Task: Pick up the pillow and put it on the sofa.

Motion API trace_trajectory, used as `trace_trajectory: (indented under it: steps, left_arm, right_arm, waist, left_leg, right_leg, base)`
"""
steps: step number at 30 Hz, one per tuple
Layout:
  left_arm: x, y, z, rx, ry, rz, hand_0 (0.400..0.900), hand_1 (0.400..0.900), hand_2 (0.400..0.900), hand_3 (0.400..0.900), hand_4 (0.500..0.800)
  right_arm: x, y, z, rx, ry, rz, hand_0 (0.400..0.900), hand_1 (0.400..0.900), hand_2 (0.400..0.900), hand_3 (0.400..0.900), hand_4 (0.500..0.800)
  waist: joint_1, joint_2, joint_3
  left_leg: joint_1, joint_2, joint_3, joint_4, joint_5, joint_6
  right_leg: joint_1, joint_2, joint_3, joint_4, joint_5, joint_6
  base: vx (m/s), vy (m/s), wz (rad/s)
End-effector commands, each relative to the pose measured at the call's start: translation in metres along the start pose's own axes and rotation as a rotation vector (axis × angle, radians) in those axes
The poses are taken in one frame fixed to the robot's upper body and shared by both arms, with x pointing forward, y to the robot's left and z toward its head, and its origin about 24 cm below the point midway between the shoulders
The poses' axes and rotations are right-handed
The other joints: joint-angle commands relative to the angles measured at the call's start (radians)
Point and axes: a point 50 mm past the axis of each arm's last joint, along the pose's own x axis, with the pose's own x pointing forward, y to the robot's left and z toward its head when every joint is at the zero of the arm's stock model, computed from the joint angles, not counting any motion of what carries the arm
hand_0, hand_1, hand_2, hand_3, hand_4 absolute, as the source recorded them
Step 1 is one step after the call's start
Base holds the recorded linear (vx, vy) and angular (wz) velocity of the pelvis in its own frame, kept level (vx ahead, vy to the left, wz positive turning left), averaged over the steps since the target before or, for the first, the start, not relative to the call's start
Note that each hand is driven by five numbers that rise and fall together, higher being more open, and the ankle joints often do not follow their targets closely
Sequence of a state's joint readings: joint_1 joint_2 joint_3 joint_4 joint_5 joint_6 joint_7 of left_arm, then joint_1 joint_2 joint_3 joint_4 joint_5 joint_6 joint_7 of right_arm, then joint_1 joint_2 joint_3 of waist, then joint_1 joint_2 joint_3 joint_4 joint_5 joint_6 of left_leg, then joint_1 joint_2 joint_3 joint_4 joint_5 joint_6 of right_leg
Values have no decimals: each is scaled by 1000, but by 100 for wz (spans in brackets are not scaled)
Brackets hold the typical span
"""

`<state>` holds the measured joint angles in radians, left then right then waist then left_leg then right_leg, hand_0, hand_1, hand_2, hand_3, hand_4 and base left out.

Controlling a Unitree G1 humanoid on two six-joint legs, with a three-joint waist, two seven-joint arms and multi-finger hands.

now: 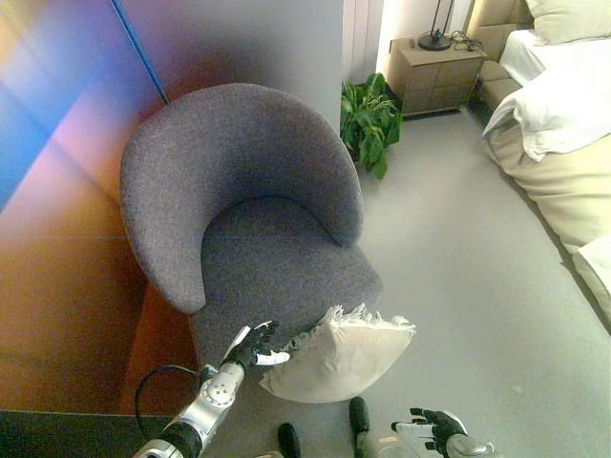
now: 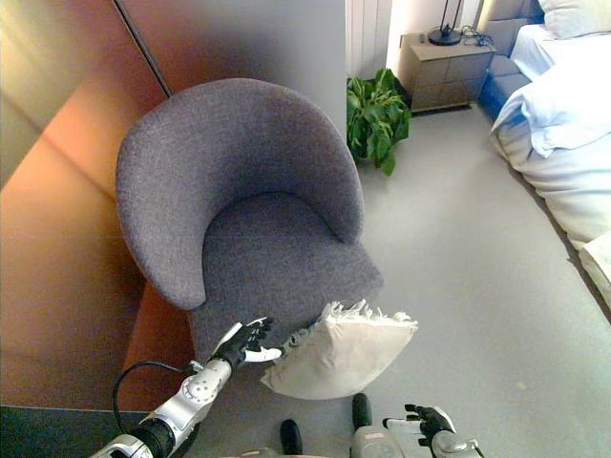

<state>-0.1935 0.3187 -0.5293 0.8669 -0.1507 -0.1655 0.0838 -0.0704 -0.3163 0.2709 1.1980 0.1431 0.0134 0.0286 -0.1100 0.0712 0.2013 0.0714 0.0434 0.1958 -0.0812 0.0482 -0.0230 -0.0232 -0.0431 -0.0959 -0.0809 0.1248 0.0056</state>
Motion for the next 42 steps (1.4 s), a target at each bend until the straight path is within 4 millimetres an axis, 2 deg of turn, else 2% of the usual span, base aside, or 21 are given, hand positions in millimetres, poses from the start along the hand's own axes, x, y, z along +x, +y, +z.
trace_trajectory:
  steps: [1, 10, 21, 26, 34, 42]
  left_arm:
    - [14, 14, 37, 66, -140, 24, 900, 900, 900, 900, 800]
    - [15, 13, 39, 59, -136, 4, 900, 900, 900, 900, 800]
    - [19, 10, 48, 71, -158, 21, 900, 900, 900, 900, 800]
    - [24, 13, 62, 68, -196, 57, 900, 900, 900, 900, 800]
    - [31, 32, 98, 90, -294, 143, 900, 900, 900, 900, 800]
    - [34, 46, 131, 115, -373, 219, 900, 900, 900, 900, 800]
  right_arm:
    - [1, -4, 11, -70, -32, -13, 900, 900, 900, 900, 800]
    - [1, -7, 15, -76, -52, -25, 900, 900, 900, 900, 800]
    - [2, -10, 45, -106, -144, -37, 900, 900, 900, 900, 800]
    - [1, -15, 60, -125, -185, -55, 900, 900, 900, 900, 800]
    - [-3, -24, 95, -147, -272, -92, 900, 900, 900, 900, 800]
    - [-7, -22, 123, -149, -349, -109, 900, 900, 900, 900, 800]
  waist:
    - [-18, -36, -12]
    - [-26, -34, 12]
    - [-41, -37, 74]
    - [-53, -37, 113]
    - [-78, -35, 200]
    - [-92, -41, 262]
  left_leg:
    - [-21, 10, 22, 83, -97, -8]
    - [-31, 7, 21, 95, -101, -5]
    - [-84, 3, 25, 147, -119, -4]
    - [-116, 8, 38, 161, -117, -9]
    - [-201, 21, 53, 197, -101, -21]
    - [-278, 36, 59, 229, -83, -35]
  right_leg:
    - [-8, -74, 35, 122, -138, 121]
    - [-27, -79, 47, 138, -137, 123]
    - [-89, -88, 78, 155, -125, 122]
    - [-127, -87, 89, 155, -113, 120]
    - [-231, -85, 105, 181, -88, 112]
    - [-320, -77, 108, 218, -74, 101]
  base:
    - [0, 0, 0]
    - [6, -4, -1]
    - [-25, -23, -9]
    - [-67, -14, -10]
    - [-87, -10, -8]
    - [-57, -28, -4]
